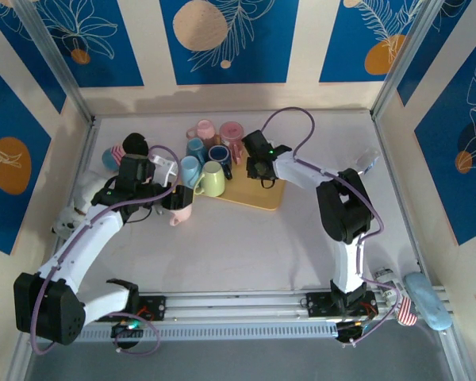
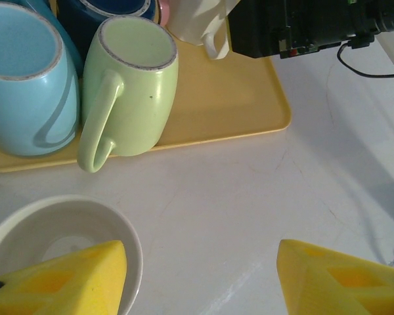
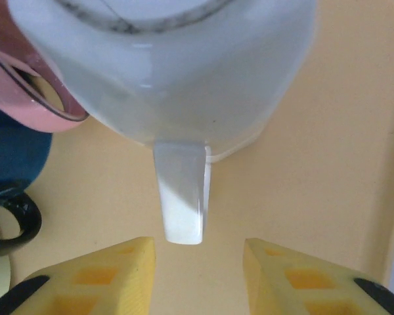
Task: Turn the mug right side up
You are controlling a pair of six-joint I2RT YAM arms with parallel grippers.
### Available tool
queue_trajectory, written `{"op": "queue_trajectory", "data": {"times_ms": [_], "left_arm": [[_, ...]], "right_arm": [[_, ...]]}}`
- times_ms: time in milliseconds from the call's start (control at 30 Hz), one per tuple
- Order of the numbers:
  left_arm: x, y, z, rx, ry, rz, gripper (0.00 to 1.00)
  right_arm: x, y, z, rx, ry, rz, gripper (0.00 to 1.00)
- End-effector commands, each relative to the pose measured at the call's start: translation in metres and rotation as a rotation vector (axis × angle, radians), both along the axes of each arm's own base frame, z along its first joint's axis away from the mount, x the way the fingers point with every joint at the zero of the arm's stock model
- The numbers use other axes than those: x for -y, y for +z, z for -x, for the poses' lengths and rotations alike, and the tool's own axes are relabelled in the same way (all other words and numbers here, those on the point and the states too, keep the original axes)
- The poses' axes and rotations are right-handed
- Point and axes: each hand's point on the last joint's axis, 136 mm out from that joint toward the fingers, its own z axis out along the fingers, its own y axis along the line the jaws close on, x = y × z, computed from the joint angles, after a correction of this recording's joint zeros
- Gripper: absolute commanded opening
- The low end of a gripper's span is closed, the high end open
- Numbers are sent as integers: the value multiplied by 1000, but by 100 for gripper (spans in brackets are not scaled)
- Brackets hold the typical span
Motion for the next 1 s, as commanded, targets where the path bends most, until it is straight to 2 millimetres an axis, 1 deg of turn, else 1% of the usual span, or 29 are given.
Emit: {"op": "queue_trajectory", "data": {"times_ms": [0, 367, 467, 667, 967], "left_arm": [[1, 4, -2, 9, -11, 20, 62], [1, 3, -1, 6, -11, 21, 62], [1, 4, -1, 6, -11, 25, 62], [1, 3, -1, 6, -12, 24, 62], [1, 2, -2, 4, -11, 20, 62]], "right_arm": [[-4, 11, -4, 18, 61, -42, 40], [-12, 1, -18, -9, -19, -95, 34], [-10, 0, -21, -11, -53, -94, 32], [0, -6, -24, -32, -117, -28, 29], [4, -9, -27, -26, -121, 68, 26]]}}
